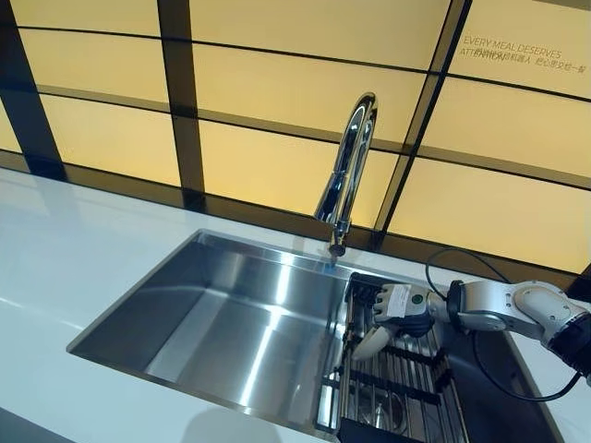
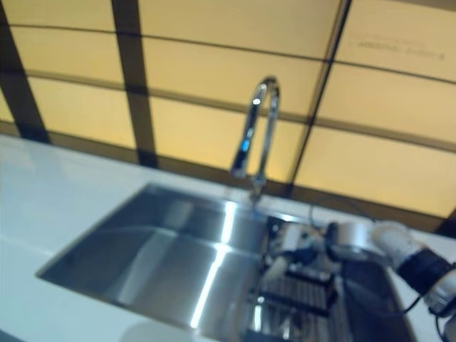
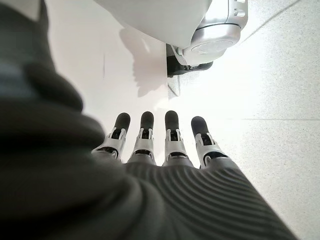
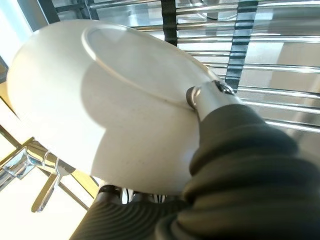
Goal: Take plates into dishwasher
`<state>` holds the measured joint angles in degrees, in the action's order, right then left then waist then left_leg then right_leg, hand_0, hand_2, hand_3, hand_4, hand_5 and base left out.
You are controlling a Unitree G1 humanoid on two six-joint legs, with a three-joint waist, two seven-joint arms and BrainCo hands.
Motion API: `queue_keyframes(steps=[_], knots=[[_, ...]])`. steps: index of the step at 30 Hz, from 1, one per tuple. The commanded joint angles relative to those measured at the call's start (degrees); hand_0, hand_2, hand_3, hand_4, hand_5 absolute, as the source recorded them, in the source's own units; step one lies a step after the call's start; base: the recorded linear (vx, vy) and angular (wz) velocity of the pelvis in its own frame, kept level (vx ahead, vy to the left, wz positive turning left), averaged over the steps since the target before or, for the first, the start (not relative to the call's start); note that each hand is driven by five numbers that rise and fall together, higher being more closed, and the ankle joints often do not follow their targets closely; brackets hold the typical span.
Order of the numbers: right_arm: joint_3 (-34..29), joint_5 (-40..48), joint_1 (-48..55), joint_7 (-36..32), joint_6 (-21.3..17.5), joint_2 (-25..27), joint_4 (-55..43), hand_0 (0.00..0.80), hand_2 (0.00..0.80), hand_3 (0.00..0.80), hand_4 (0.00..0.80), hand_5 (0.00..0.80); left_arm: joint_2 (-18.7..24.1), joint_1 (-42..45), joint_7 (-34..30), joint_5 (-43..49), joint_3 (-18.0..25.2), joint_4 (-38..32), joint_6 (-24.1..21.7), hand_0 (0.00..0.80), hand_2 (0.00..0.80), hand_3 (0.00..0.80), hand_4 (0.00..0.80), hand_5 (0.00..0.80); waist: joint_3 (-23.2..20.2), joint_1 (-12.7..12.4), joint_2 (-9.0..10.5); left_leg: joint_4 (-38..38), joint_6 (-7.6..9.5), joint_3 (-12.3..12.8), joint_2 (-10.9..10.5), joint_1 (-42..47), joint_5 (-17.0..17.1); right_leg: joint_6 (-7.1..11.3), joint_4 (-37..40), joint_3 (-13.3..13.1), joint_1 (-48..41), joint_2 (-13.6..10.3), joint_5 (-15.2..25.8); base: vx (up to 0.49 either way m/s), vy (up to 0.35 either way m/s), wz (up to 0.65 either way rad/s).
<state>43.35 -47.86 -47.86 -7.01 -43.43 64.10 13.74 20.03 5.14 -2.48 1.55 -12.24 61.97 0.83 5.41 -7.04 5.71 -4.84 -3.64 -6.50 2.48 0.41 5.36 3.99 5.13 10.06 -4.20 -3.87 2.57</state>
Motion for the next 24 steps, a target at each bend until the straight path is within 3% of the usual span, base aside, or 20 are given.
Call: queue_keyframes(steps=[1,19,24], knots=[[-1.85,1.02,-2.22,3.07,2.49,-0.34,-1.7,0.8,0.8,0.8,0.8,0.8,0.62,-1.94,0.22,0.3,-1.54,1.75,-0.68,0.0,0.0,0.0,0.0,0.0,-0.28,-1.23,2.25,-0.16,0.51,4.42,0.2,2.56,-4.11,0.25,-0.13,2.57,-1.76,1.33,-2.08,0.0,0.0,0.0],[-1.91,-2.76,-4.28,6.43,0.39,4.65,-0.42,0.8,0.8,0.8,0.8,0.8,0.58,-0.79,-0.06,1.08,-1.88,1.4,-1.15,0.0,0.0,0.0,0.0,0.0,-0.83,-0.58,2.71,-0.16,1.07,4.55,-0.48,3.31,-4.81,0.62,-0.13,2.5,-2.23,0.57,-1.83,0.002,0.02,0.0],[-1.21,-9.88,-6.9,11.93,-3.98,8.89,0.57,0.8,0.8,0.8,0.8,0.8,0.92,-0.4,-0.15,1.36,-1.85,0.72,-0.61,0.0,0.0,0.0,0.0,0.0,-1.26,0.13,3.41,-0.16,1.68,4.72,-1.24,3.81,-5.41,1.08,-0.13,1.55,-2.18,0.01,-1.31,0.007,0.081,-0.01]])
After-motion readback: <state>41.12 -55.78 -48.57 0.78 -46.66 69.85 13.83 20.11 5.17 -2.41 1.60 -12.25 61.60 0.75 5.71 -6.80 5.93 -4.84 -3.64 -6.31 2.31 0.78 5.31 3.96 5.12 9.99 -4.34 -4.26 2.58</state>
